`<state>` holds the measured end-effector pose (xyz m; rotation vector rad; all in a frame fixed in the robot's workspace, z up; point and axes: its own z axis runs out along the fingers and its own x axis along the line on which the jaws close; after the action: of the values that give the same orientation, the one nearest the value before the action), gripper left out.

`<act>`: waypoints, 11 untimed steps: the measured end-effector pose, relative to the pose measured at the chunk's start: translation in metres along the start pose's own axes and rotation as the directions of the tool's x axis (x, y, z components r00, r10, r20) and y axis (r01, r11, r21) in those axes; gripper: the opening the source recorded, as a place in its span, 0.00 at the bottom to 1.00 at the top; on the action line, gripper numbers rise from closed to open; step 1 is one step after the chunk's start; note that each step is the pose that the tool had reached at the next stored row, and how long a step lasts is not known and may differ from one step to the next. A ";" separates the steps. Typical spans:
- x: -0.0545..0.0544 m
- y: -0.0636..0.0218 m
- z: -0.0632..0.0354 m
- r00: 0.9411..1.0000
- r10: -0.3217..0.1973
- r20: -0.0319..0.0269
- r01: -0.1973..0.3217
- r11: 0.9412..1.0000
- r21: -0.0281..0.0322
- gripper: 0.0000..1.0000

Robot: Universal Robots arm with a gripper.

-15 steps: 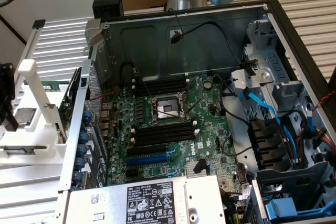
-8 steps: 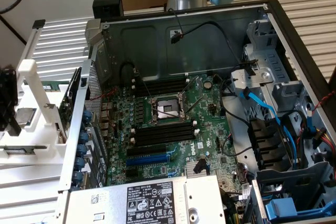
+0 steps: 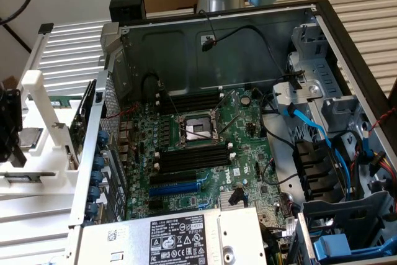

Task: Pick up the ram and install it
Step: 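Pick up the ram and move it above insertion slot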

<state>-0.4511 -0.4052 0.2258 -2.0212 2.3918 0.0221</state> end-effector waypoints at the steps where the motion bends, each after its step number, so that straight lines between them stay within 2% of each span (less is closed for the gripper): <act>1: 0.000 0.0000 0.0000 1.000 0.000 0.000 0.000 1.000 0.000 0.10; 7: 0.000 0.0009 0.0003 1.000 -0.001 0.000 0.001 1.000 0.000 0.11; 8: 0.000 0.0010 0.0004 1.000 -0.001 0.000 0.001 1.000 0.000 0.17; 9: 0.000 0.0011 0.0004 1.000 -0.001 0.000 0.001 1.000 0.000 0.17; 10: 0.000 0.0012 0.0009 1.000 -0.001 0.000 0.001 1.000 0.000 0.24; 11: 0.000 0.0013 0.0015 1.000 -0.001 0.000 0.001 1.000 0.000 0.24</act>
<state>-0.4524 -0.4054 0.2243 -2.0225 2.3903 0.0220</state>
